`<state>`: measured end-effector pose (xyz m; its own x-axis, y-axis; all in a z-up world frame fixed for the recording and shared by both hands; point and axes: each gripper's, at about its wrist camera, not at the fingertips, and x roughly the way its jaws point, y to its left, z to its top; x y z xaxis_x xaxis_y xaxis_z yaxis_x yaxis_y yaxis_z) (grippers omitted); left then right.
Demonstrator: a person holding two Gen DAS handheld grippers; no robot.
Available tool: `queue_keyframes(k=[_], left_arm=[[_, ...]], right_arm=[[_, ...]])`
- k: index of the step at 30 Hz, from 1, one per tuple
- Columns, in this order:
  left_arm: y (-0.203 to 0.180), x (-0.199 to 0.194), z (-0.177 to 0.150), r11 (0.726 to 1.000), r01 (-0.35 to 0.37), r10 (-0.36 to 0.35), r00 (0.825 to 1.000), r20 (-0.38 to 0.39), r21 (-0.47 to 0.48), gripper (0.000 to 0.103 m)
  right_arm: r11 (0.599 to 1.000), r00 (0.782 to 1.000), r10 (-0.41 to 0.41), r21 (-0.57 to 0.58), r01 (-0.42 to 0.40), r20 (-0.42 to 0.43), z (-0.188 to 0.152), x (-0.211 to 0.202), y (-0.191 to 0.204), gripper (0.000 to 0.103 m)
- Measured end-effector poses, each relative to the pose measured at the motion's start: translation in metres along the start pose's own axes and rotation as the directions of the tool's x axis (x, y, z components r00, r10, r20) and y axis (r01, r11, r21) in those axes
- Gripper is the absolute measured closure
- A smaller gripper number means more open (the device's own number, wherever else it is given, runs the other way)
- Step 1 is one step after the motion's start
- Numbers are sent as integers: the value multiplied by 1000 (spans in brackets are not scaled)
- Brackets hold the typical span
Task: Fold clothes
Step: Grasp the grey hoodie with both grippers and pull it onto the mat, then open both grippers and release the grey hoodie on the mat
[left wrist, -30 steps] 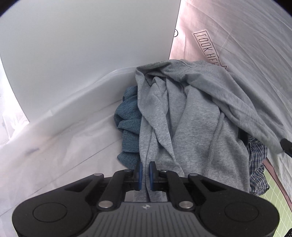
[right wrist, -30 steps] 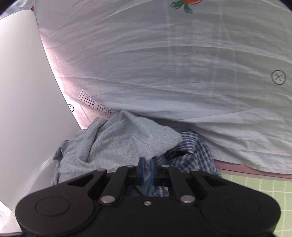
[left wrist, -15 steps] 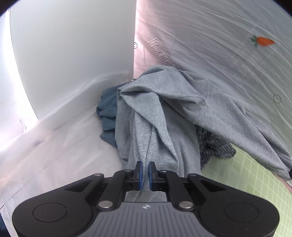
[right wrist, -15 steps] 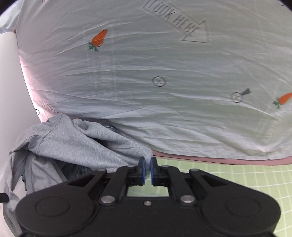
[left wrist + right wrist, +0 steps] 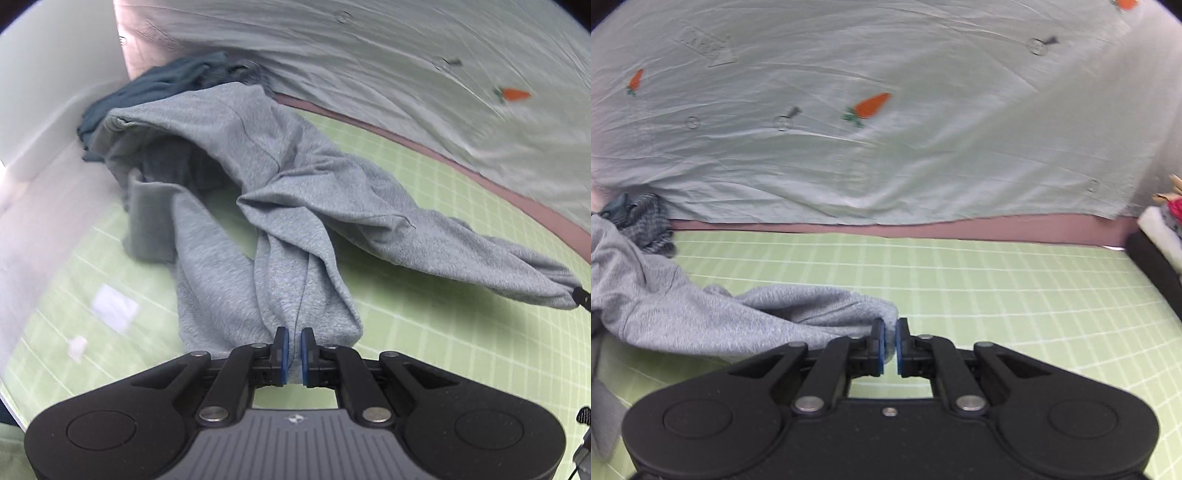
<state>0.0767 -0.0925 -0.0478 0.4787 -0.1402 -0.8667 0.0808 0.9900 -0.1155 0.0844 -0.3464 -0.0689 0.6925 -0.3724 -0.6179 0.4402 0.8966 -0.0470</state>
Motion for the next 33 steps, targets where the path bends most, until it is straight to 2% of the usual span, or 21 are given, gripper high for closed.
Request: queue_keyframes(k=[4,7,12,18,25,27,33], left_arm=[[-66,-9,-41,995,78,-76,996,-45,56,95],[-103,-14,-61,985,152,-146,986,-78,77,95],[-117,-19,-77,983,155,-146,985,-93,102,95],[-101,-27,-71,994,94,-90,994,-59,62,92],[-61,-39,-63,998,64,-64,998,0,11,94],[-49,-42,-61,998,55,-55,998,15,4,96],[2,-49,-51,997,-35,42,995,91,-75,97]], right_arm=[[991,991,-130,36,130,5,-12,-10,-102,97],[979,983,-186,82,186,-5,-19,-17,-170,97],[972,978,-200,117,205,-54,-41,-25,-225,96],[972,982,-149,163,167,-116,-72,-38,-235,94],[966,980,-144,197,169,-136,-89,-55,-227,94],[961,979,-147,213,175,-141,-91,-61,-222,90],[958,979,-133,233,167,-154,-101,-80,-201,84]])
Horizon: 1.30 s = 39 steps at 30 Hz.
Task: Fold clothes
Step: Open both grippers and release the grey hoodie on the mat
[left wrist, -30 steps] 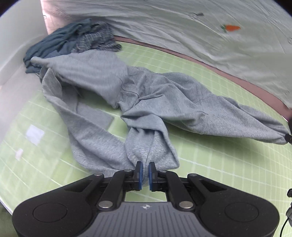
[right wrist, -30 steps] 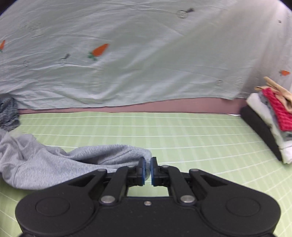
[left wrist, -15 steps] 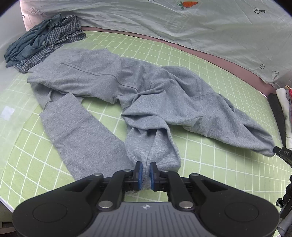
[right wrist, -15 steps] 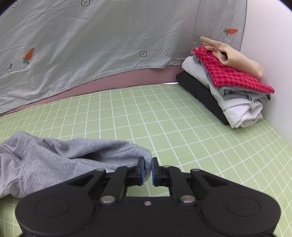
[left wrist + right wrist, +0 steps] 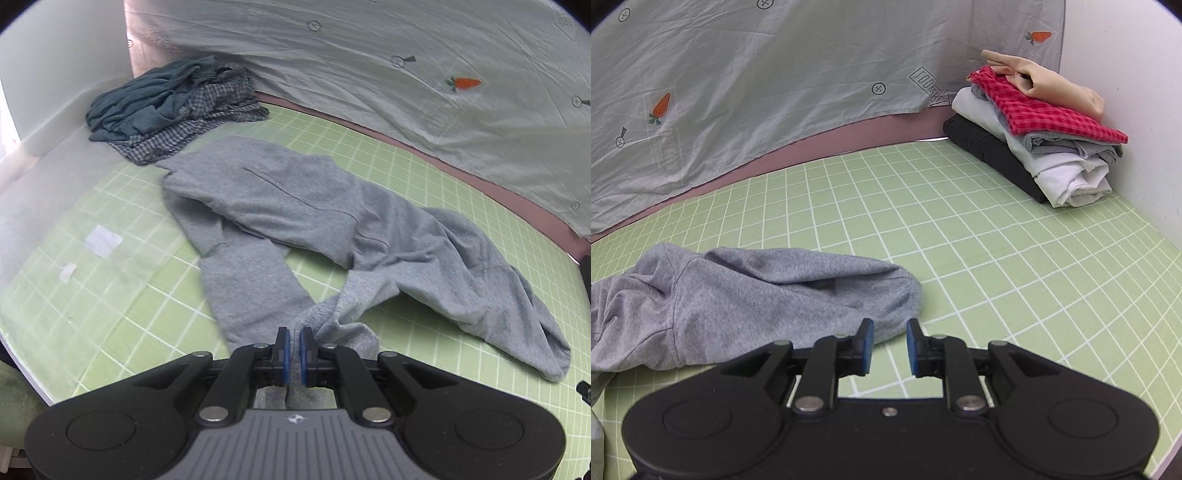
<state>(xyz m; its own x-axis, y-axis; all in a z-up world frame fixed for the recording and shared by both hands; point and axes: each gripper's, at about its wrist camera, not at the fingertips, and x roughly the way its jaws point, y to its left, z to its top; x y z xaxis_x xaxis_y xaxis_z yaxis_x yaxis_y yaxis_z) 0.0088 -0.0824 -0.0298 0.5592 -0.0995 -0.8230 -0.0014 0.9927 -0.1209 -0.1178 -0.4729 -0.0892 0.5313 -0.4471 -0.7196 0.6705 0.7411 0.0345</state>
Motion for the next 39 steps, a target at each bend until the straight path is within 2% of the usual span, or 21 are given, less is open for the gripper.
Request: queue_keyframes(k=[4,5,6,8,9,12,15,18,20,21,23,25,28,33,39], left_arm=[[50,-2,14,992,-107,111,992,58,-60,97],[63,-1,17,988,-131,137,989,63,-80,103],[75,-1,21,981,-171,178,982,70,-95,103],[96,0,27,951,-296,303,948,93,-87,103],[108,2,31,944,-315,323,942,86,-100,103],[138,3,43,945,-270,285,957,58,-187,103],[132,9,47,961,-225,238,969,63,-158,102],[109,21,42,983,-146,152,987,45,-111,89],[89,31,38,993,-104,106,994,29,-56,71],[78,35,36,995,-93,93,995,22,-20,66],[60,47,32,995,-78,78,997,-1,56,41],[43,58,28,989,-66,70,997,-27,131,30],[24,73,24,978,-57,71,996,-61,200,25],[3,93,22,964,-17,49,992,-114,267,20],[-34,107,24,927,42,1,993,-114,373,12]], right_arm=[[1000,1000,-2,8,2,-17,-14,-10,11,79],[1000,1000,-3,13,3,-22,-17,-11,13,78],[1000,1000,-3,15,3,-26,-19,-13,15,78],[1000,1000,-4,19,5,-30,-23,-15,19,78],[1000,1000,-5,20,6,-31,-24,-16,21,78],[1000,1000,-8,22,9,-30,-25,-18,27,76],[1000,999,-10,23,11,-32,-26,-17,34,74],[1000,999,-10,30,11,-37,-24,-15,42,70],[999,999,-2,40,4,-39,-21,-13,47,65],[999,999,2,45,0,-40,-20,-12,48,64],[998,999,9,60,-5,-51,-17,-9,49,58],[997,998,11,83,-6,-63,-15,-4,46,51],[993,996,5,118,5,-85,-15,4,38,42],[982,991,-11,187,36,-133,-17,25,22,38],[968,986,0,248,42,-167,-8,55,11,31]])
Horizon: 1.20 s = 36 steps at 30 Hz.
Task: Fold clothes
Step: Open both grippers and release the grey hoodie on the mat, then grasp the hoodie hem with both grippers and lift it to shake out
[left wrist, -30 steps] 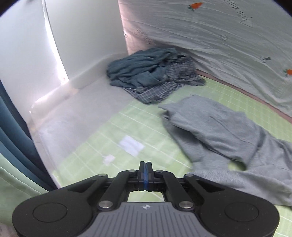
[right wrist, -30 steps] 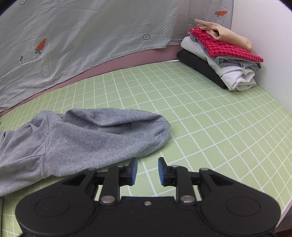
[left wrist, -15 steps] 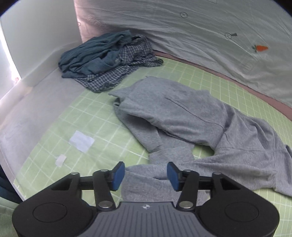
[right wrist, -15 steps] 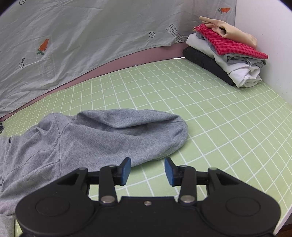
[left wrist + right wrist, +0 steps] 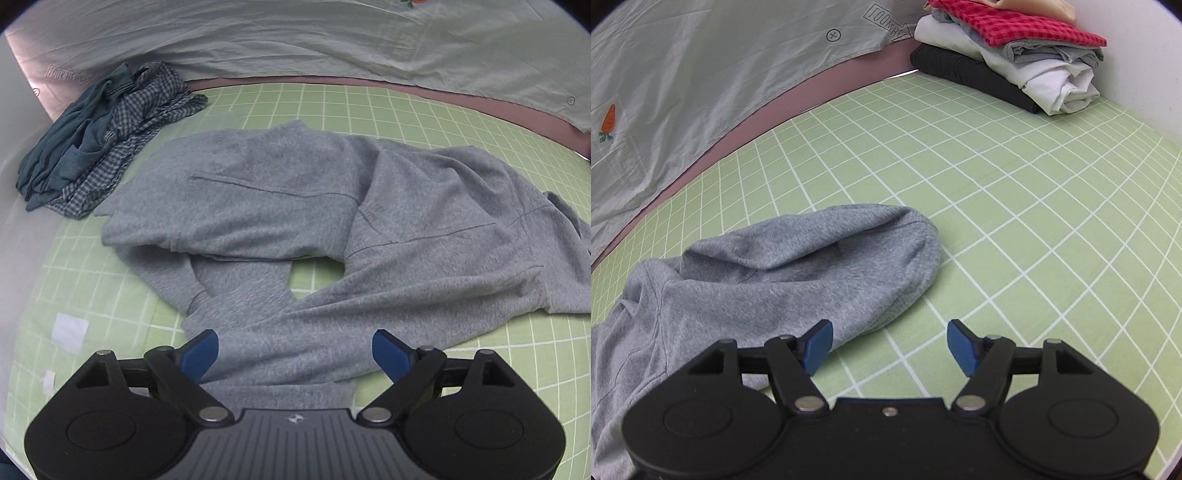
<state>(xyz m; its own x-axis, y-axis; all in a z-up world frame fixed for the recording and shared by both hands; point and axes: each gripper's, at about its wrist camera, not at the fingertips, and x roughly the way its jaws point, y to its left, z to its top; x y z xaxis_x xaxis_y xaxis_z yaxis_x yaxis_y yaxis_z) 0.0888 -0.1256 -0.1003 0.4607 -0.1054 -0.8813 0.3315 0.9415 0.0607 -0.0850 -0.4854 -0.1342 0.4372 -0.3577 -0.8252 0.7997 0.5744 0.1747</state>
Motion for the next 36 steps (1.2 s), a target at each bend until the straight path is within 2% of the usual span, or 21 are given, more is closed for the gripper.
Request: queue_keyframes(k=[6,10,15,16,17,18,19,20,21,22,23,26,29,33,36], left_arm=[[-29,28,12,995,31,-27,999,-40,92,9],[-36,42,15,995,31,-25,997,-72,94,9],[-44,47,17,995,19,-13,997,-74,93,12],[-44,48,17,996,13,-6,997,-75,91,17],[-45,50,16,996,7,0,997,-76,90,29],[-46,51,16,996,1,6,997,-77,89,36],[-46,52,16,997,0,6,997,-77,81,41],[-45,51,16,998,5,0,997,-75,65,51],[-45,50,17,998,-4,8,997,-74,60,58],[-47,49,18,997,-22,27,997,-74,67,73],[-48,49,19,997,-30,36,996,-78,71,82],[-49,46,20,999,-15,18,995,-96,28,94],[-55,42,18,999,37,-39,993,-112,-22,95],[-85,32,4,994,101,-95,989,-117,46,95],[-119,25,-13,976,186,-171,976,-135,111,95]], right_arm=[[999,998,35,15,-34,-53,9,23,5,31],[999,997,40,-8,-40,-62,9,31,11,27],[999,997,40,-33,-42,-59,12,33,17,27],[998,998,39,-38,-41,-57,12,33,18,29],[998,998,36,-49,-39,-54,13,33,18,37],[997,998,35,-72,-39,-53,13,33,19,42],[994,998,37,-104,-42,-53,13,33,21,56],[990,998,38,-135,-45,-53,14,33,22,74],[986,998,38,-163,-46,-52,14,33,23,82],[983,998,38,-177,-46,-50,15,33,22,91],[984,998,44,-171,-52,-47,15,33,19,93],[992,997,64,-110,-67,-34,16,30,7,95],[995,999,50,-88,-51,-11,14,26,-6,96],[988,999,-3,-152,11,51,15,14,-19,96],[984,993,-50,-167,66,102,23,3,-40,97]])
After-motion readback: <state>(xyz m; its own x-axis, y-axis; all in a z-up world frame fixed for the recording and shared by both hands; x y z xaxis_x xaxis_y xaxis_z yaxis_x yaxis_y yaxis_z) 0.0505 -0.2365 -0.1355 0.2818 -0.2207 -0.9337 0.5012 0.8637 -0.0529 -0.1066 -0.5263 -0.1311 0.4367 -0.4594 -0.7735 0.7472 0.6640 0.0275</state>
